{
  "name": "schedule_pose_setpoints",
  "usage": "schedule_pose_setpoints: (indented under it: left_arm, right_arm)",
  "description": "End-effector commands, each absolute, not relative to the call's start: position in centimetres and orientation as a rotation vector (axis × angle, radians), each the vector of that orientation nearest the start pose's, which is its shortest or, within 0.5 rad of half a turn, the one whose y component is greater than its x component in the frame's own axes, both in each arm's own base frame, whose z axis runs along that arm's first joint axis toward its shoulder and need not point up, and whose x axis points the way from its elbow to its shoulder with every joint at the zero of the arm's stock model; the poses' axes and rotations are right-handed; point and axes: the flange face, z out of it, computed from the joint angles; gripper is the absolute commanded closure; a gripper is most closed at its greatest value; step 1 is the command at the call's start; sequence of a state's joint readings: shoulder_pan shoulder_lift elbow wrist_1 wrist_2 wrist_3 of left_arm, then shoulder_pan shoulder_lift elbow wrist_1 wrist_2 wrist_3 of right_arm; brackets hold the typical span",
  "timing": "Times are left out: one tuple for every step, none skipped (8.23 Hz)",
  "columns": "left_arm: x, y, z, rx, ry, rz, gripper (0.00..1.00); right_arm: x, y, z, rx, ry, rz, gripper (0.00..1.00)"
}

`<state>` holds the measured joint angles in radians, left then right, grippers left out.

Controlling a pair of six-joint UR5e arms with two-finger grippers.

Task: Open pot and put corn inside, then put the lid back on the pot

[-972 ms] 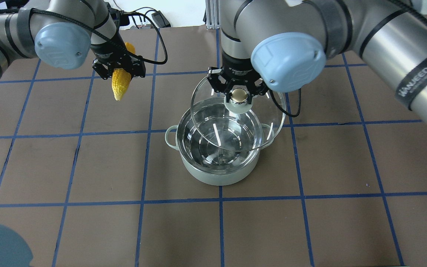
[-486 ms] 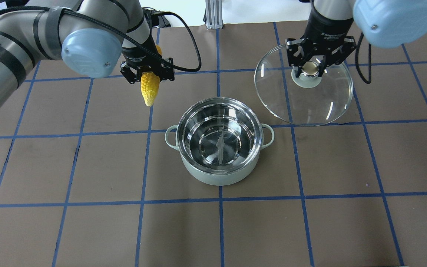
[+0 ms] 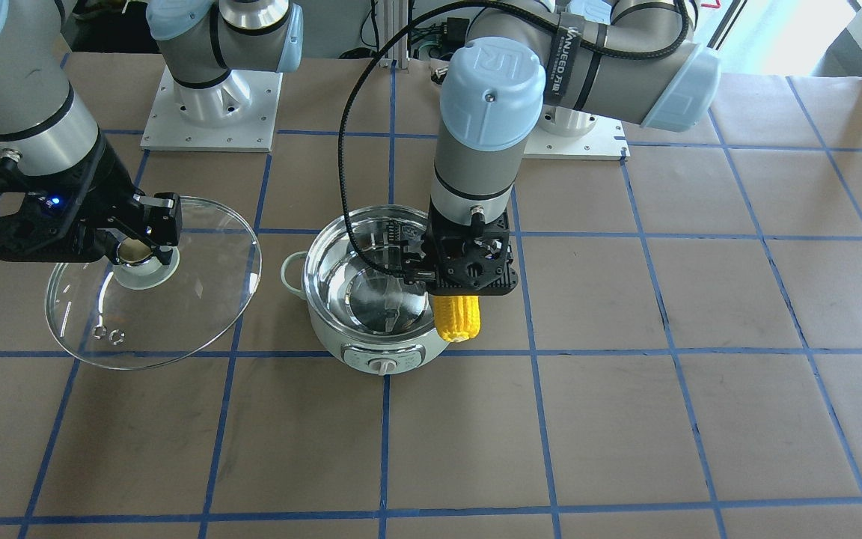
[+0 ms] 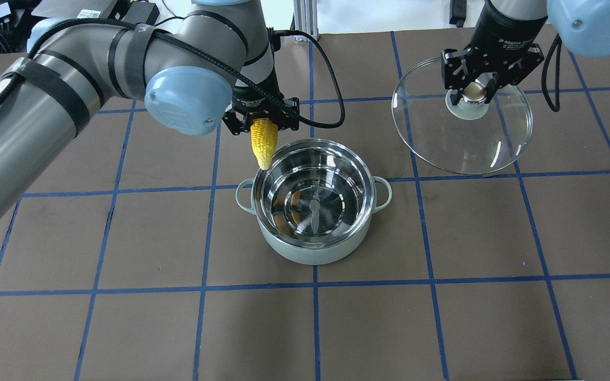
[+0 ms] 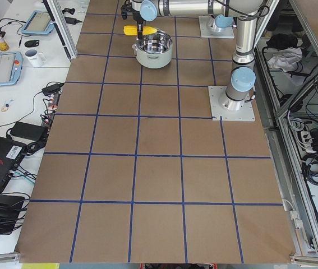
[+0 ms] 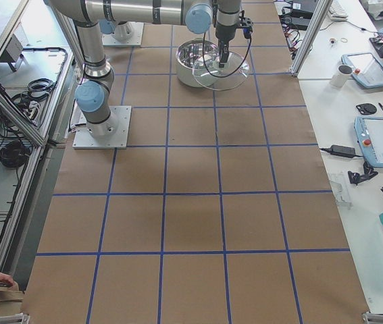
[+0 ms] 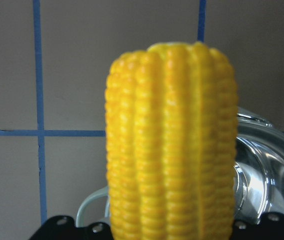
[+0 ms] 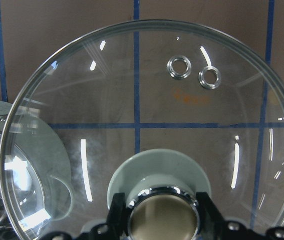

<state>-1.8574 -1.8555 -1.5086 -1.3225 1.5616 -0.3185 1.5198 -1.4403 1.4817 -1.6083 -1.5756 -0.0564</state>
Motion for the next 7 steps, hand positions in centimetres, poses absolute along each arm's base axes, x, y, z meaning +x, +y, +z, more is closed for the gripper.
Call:
schedule_pose_setpoints:
  left_arm:
    - [-33.6, -52.4, 37.9, -0.056, 3.201, 0.010, 1.00]
    - [-34.3, -51.4, 36.9, -0.037, 3.193, 0.043, 1.00]
    - [-35.2, -49.9, 35.1, -0.002, 3.174, 0.095, 1.00]
    - [-35.4, -49.3, 33.6, 0.010, 3.167, 0.117, 1.00]
    - [-35.4, -49.1, 32.4, 0.012, 3.164, 0.132, 1.00]
    - [-35.8, -49.1, 31.4, 0.018, 3.158, 0.157, 1.00]
    - [-36.4, -48.8, 30.7, 0.028, 3.174, 0.189, 1.00]
  right_arm:
    - [10.4, -55.2, 46.7, -0.012, 3.147, 0.015, 0.62]
    - [10.4, -55.2, 46.6, -0.012, 3.146, 0.015, 0.62]
    - [10.4, -55.2, 46.6, -0.012, 3.144, 0.015, 0.62]
    - [10.4, -55.2, 46.6, -0.012, 3.146, 0.015, 0.62]
    - [10.4, -55.2, 46.6, -0.012, 3.144, 0.015, 0.62]
    - [10.4, -55.2, 46.6, -0.012, 3.144, 0.015, 0.62]
    - [10.4, -55.2, 46.7, -0.012, 3.146, 0.010, 0.62]
